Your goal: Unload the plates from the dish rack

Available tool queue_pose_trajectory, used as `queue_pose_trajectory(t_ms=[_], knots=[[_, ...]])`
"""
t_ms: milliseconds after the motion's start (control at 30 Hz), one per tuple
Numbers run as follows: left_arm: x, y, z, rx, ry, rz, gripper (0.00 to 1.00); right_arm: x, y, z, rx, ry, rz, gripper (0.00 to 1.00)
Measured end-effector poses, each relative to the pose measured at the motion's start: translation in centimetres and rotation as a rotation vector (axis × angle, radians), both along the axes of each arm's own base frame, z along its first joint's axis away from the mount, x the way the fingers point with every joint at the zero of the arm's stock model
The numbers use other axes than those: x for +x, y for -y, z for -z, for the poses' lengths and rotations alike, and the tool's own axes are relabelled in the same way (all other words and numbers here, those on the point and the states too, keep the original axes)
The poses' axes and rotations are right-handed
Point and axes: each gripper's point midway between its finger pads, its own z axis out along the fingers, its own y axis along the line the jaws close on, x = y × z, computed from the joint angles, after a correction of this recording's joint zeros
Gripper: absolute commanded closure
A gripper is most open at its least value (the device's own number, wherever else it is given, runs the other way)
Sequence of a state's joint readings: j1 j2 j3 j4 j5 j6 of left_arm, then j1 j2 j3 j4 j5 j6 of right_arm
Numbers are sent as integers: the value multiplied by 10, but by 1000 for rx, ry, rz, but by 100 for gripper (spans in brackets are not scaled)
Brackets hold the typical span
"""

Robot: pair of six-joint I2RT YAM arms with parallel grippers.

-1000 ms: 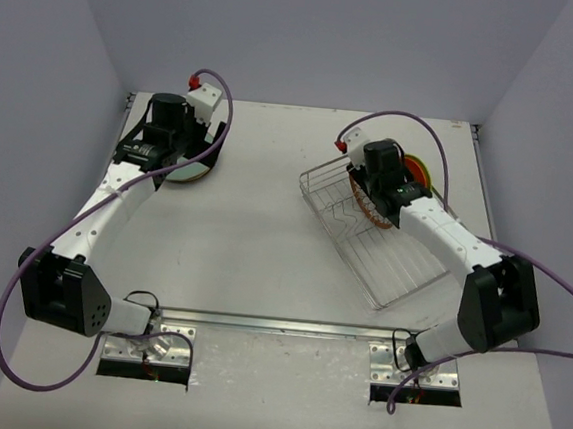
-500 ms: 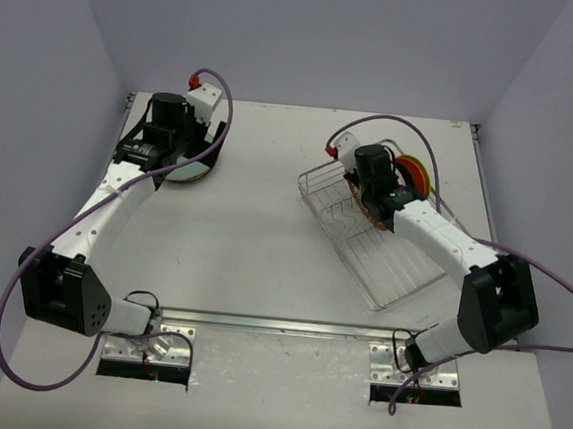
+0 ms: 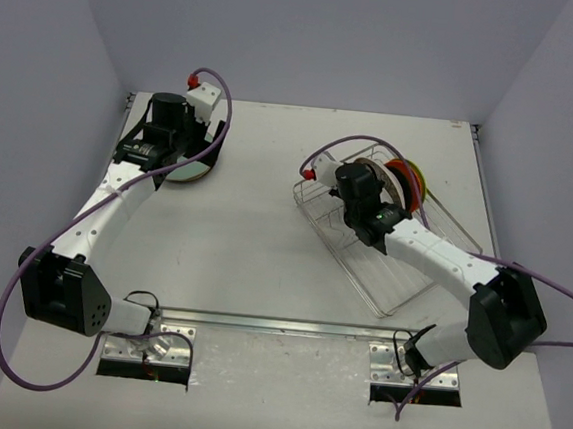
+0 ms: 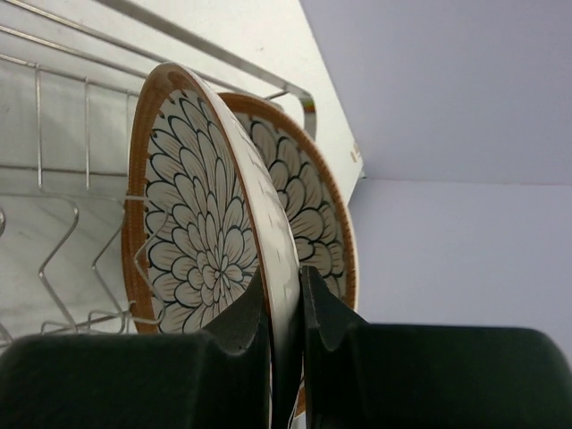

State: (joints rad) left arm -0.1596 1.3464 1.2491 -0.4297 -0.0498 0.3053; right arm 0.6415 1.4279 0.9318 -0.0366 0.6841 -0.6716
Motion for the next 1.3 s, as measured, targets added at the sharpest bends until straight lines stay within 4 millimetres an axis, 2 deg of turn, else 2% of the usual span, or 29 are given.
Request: queue_pose_trajectory(t_ms=[300, 467, 600, 800, 900, 1000, 1100, 1233, 1300], knots=[[-1, -1, -3, -6, 8, -13, 0, 6, -2, -37, -4, 101, 4, 100], [-1, 4, -8, -47, 14, -8, 0, 10, -11, -64, 46, 133, 2, 100], [-1, 12, -20, -88, 26, 12, 0, 8, -19, -84, 123, 137, -8, 100], [0, 24, -38, -149, 50, 54, 0, 1, -29, -127, 302, 124, -23, 100], [-4, 39, -43, -208, 39, 129, 0, -9, -38, -144, 421, 108, -52, 100], [-16, 70, -48, -321, -3, 295, 0, -20, -50, -147, 522, 50, -98, 100], [-36, 99, -53, -449, -55, 446, 1, -29, -65, -137, 626, -54, -147, 100], [-55, 124, -61, -586, -105, 571, 9, -43, -78, -116, 747, -210, -176, 100], [-63, 131, -59, -639, -137, 603, 13, -48, -86, -108, 809, -285, -184, 100]])
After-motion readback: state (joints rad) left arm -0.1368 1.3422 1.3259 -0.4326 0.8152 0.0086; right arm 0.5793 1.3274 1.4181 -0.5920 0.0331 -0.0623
